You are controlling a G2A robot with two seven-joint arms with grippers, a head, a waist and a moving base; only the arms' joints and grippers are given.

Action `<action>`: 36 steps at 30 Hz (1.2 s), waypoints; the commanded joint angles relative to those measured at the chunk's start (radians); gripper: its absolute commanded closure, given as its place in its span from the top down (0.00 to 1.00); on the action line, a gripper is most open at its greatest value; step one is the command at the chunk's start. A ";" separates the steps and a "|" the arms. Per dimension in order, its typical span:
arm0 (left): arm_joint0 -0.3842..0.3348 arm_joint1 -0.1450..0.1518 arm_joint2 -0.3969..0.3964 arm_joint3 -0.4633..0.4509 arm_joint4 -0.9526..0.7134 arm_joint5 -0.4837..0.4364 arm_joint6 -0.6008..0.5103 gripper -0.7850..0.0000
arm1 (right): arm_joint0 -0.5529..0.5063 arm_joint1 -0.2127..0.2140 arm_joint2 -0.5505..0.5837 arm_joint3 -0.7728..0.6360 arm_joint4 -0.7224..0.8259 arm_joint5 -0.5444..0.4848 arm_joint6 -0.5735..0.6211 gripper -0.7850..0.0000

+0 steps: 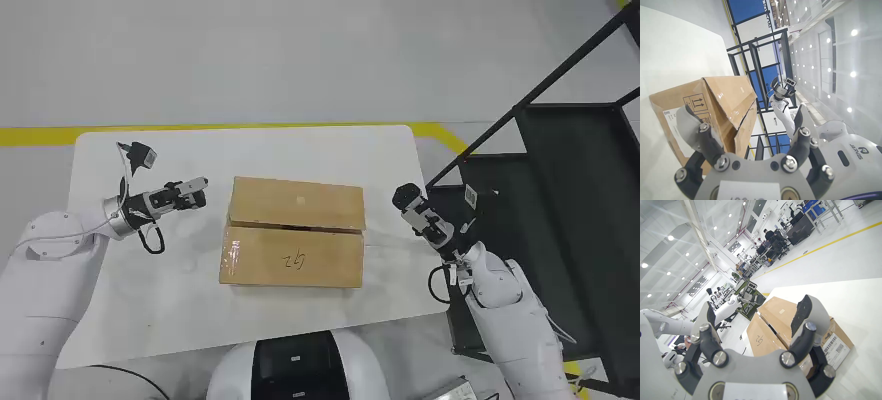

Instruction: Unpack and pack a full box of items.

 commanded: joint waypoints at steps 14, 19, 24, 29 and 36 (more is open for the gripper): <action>0.000 0.000 0.000 0.000 0.000 0.000 0.000 1.00 | 0.000 0.000 0.000 0.000 0.000 0.000 0.000 1.00; 0.000 0.000 0.000 0.000 0.000 0.000 0.000 1.00 | 0.000 0.000 0.000 0.000 0.000 0.000 0.000 1.00; 0.000 0.000 0.000 0.000 0.000 0.000 0.000 1.00 | 0.000 0.000 0.000 0.000 0.000 0.000 0.000 1.00; 0.000 0.000 0.000 0.000 0.000 0.000 0.000 1.00 | 0.000 0.000 0.000 0.000 0.000 0.000 0.000 1.00; 0.000 0.000 0.000 0.000 0.000 0.000 0.000 1.00 | -0.003 0.002 -0.015 -0.006 0.014 0.018 0.025 1.00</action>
